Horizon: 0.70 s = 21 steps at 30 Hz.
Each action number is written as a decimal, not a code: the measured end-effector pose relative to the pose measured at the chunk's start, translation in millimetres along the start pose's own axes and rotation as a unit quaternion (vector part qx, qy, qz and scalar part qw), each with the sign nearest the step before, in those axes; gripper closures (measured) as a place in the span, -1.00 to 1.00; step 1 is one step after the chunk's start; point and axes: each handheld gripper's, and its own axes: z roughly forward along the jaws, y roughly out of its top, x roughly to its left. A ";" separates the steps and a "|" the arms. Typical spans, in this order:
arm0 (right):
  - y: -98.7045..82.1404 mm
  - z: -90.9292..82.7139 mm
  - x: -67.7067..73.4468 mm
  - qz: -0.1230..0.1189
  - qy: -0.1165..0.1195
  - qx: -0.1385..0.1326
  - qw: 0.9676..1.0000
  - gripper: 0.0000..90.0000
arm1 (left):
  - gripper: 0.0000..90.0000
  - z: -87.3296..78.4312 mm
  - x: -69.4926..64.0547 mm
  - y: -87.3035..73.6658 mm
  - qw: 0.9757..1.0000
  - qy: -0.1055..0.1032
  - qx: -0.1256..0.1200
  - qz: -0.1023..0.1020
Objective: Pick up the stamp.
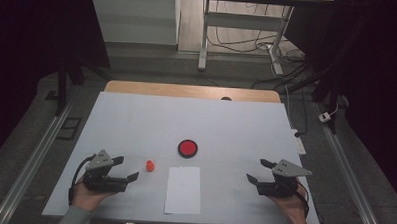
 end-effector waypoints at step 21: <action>2.2 -1.8 -1.9 0.006 -0.010 -0.006 1.000 -0.39 | -0.57 17.8 -10.2 27.1 1.000 -0.020 0.003 0.023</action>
